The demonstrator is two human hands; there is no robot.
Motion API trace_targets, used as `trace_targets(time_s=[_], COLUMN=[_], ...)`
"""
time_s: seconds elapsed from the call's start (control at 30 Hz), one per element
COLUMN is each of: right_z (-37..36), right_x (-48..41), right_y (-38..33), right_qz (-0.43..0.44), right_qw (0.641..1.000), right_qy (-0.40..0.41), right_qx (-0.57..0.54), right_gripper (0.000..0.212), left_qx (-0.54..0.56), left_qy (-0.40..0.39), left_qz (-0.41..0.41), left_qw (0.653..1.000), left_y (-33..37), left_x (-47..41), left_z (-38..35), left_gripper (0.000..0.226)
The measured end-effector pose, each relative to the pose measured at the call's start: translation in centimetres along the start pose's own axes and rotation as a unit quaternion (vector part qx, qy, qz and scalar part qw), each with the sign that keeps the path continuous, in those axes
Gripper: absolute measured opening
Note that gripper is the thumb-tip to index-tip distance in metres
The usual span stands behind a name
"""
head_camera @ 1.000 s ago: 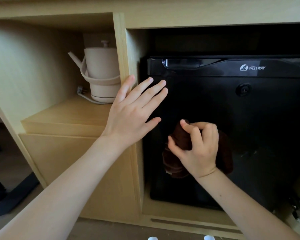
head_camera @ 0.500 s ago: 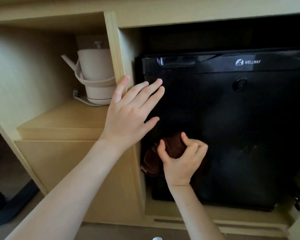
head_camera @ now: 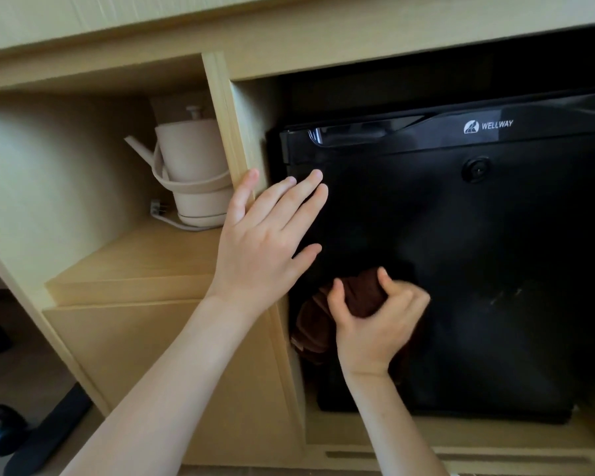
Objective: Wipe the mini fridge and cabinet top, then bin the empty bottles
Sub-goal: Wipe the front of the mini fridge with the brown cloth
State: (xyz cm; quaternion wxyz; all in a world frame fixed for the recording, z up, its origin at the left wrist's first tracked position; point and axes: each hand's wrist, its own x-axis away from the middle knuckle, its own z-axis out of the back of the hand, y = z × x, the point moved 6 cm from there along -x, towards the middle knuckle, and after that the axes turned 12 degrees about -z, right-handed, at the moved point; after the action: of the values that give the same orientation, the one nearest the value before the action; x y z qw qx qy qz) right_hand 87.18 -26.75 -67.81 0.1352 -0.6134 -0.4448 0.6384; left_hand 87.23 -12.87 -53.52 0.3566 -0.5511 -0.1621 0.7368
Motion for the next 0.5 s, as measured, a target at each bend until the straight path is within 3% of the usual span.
trace_targets(time_s=[0.17, 0.37, 0.5], right_z=[1.5, 1.0, 2.3], right_x=[1.7, -5.5, -3.5], right_y=[2.0, -2.1, 0.9], right_qz=[-0.126, -0.069, -0.052], right_qw=[0.992, 0.994, 0.998], right_qy=[-0.009, 0.057, 0.026], right_qx=[0.014, -0.056, -0.024], right_gripper=[0.053, 0.049, 0.053], left_qx=[0.003, 0.015, 0.021], left_qy=[-0.008, -0.003, 0.0], left_qz=[0.007, 0.009, 0.008], left_qw=[1.0, 1.0, 1.0], left_y=[0.4, 1.6, 1.8], left_x=[-0.1, -1.1, -1.9], left_z=[0.1, 0.0, -0.1], left_gripper=[0.068, 0.069, 0.068])
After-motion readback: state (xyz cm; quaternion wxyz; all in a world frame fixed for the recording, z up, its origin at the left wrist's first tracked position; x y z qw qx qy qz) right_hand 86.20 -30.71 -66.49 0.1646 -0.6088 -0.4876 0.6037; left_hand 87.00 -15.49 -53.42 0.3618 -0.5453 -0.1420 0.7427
